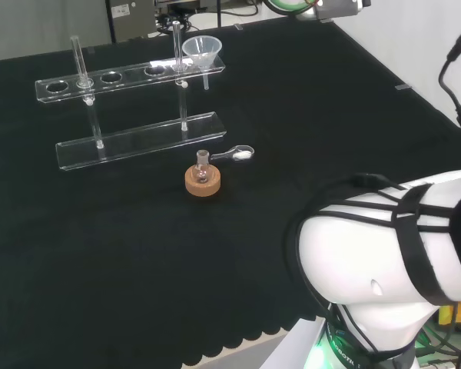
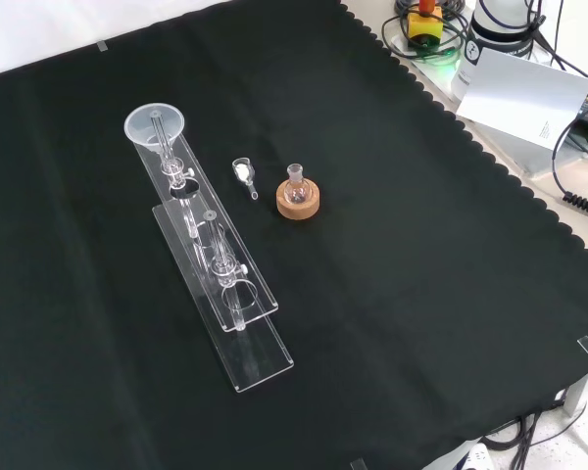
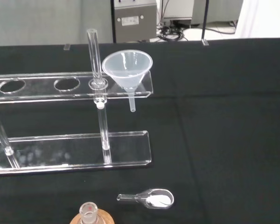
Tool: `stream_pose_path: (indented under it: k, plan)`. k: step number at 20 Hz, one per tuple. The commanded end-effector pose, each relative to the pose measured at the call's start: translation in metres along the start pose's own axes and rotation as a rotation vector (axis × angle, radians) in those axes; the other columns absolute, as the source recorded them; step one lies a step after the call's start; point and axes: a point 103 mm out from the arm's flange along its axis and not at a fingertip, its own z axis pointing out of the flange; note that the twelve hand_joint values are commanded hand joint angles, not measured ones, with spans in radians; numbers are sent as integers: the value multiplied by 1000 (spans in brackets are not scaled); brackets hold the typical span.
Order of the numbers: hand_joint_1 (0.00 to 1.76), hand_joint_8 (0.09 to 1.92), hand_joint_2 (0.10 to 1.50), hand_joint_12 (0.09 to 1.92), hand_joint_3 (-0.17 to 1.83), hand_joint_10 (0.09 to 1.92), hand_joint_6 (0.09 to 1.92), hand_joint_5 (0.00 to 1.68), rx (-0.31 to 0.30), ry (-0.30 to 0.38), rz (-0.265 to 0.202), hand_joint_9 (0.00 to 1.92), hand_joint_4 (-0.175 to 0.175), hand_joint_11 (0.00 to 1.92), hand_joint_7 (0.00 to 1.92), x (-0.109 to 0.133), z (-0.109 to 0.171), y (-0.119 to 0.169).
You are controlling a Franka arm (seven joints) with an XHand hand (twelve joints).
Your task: Pick up the funnel from the transparent funnel stand.
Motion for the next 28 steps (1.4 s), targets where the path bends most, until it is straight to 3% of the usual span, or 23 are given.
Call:
stream_pose_path:
  k: [1, 13, 22, 28]
  plan:
    - [0, 175, 1280, 1391, 323, 669, 87, 214, 27, 4, 50, 96, -20, 14, 77, -12, 18, 27]
    - [0, 189, 1276, 1394, 313, 671, 87, 221, 98, 23, 74, 104, -24, 14, 77, -49, 63, 102]
    - [21, 385, 1282, 1402, 258, 672, 87, 227, 125, 18, 16, 105, -26, 11, 1, -51, 85, 170]
    - [261, 467, 1136, 1406, 198, 689, 87, 232, 170, -18, -46, 144, -35, 31, 49, -40, 98, 203]
